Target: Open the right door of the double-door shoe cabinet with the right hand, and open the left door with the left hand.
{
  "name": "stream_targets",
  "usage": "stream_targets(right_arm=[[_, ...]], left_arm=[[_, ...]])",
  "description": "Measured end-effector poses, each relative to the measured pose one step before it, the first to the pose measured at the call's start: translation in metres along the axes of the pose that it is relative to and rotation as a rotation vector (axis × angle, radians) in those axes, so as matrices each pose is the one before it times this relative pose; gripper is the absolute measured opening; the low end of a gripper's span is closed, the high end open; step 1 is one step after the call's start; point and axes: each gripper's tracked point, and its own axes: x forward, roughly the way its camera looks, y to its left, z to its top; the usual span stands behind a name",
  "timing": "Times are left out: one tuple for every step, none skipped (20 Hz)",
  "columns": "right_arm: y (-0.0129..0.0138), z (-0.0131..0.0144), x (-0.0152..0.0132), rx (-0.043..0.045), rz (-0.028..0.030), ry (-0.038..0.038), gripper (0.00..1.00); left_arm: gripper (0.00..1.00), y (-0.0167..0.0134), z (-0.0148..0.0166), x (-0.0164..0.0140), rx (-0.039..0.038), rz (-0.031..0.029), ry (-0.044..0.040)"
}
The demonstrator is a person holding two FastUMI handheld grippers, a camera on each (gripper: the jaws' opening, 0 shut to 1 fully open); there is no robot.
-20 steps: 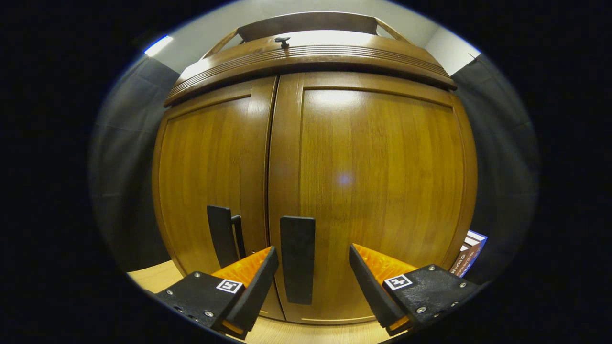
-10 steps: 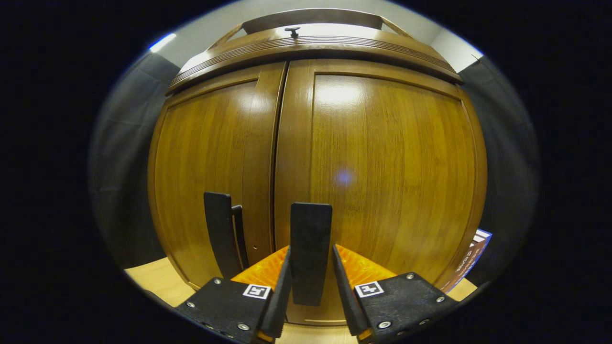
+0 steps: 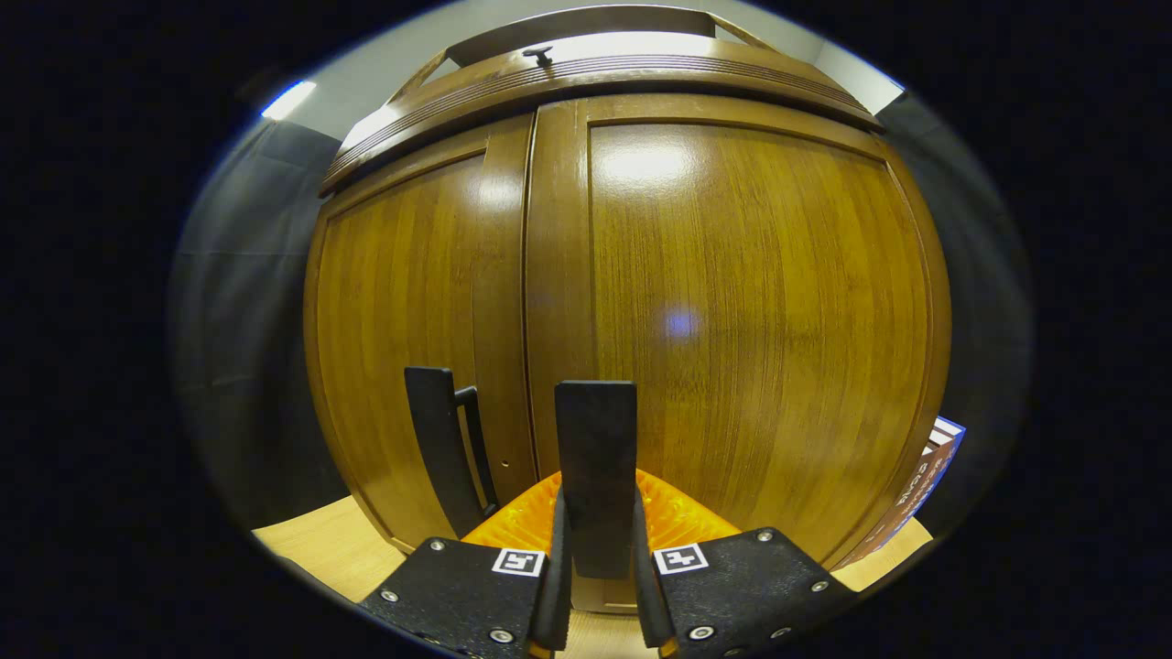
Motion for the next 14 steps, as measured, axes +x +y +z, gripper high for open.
stream_targets(right_arm=[[0.00031, -0.00010, -0.00283, 0.00436, 0.00502, 0.00254, 0.30], [0.00031, -0.00024, -0.00229, 0.00600, 0.00410, 0.00223, 0.30], [-0.00023, -0.00047, -0.00347, 0.00696, 0.00547, 0.00202, 0.30], [0.00029, -0.00073, -0.00370, 0.00819, 0.00612, 0.00310, 0.30], [0.00065, -0.00082, -0.00276, 0.00903, 0.00605, 0.00330, 0.30], [0.00079, -0.00088, -0.00268, 0.00390, 0.00768, 0.00017, 0.30], [0.00034, 0.00023, -0.00208, 0.00069, 0.00736, -0.00107, 0.30], [0.00068, -0.00042, -0.00328, -0.00109, 0.00675, -0.00170, 0.29], [0.00061, 0.00010, -0.00214, -0.00443, 0.00740, -0.00391, 0.30], [-0.00032, -0.00075, -0.00399, -0.00679, 0.00788, -0.00419, 0.29], [-0.00091, -0.00033, -0.00389, -0.00296, 0.00738, -0.00189, 0.29], [0.00126, 0.00062, -0.00081, 0.00039, 0.00698, 0.00293, 0.30], [0.00031, 0.00014, -0.00241, 0.00371, 0.00569, 0.00148, 0.30], [0.00027, 0.00005, -0.00395, 0.00350, 0.00647, -0.00095, 0.30]], left_arm=[[0.98, -0.00186, 0.00026, -0.00019, 0.00360, -0.00131, -0.00062], [0.98, -0.00171, 0.00073, -0.00322, 0.00374, -0.00063, -0.00216], [0.96, -0.00124, 0.00159, -0.00164, 0.00346, -0.00076, -0.00369], [0.99, -0.00122, 0.00279, -0.00059, 0.00248, 0.00030, -0.00333], [0.94, -0.00140, 0.00089, -0.00118, 0.00095, 0.00022, -0.00247], [0.96, -0.00084, -0.00139, -0.00134, -0.00058, -0.00028, -0.00005], [0.96, -0.00176, -0.00138, -0.00016, -0.00107, -0.00151, 0.00336], [0.98, -0.00140, -0.00127, 0.00012, -0.00012, -0.00091, 0.00437], [0.98, -0.00126, -0.00134, 0.00015, 0.00066, 0.00031, 0.00313], [0.98, -0.00211, 0.00068, 0.00056, 0.00064, -0.00150, 0.00068], [0.99, -0.00144, 0.00098, 0.00066, 0.00203, -0.00099, -0.00090], [0.98, -0.00065, 0.00065, -0.00129, 0.00300, -0.00019, -0.00223], [0.98, -0.00146, 0.00040, 0.00042, 0.00253, -0.00107, -0.00166], [0.98, -0.00081, -0.00010, -0.00112, 0.00283, -0.00058, -0.00001]])
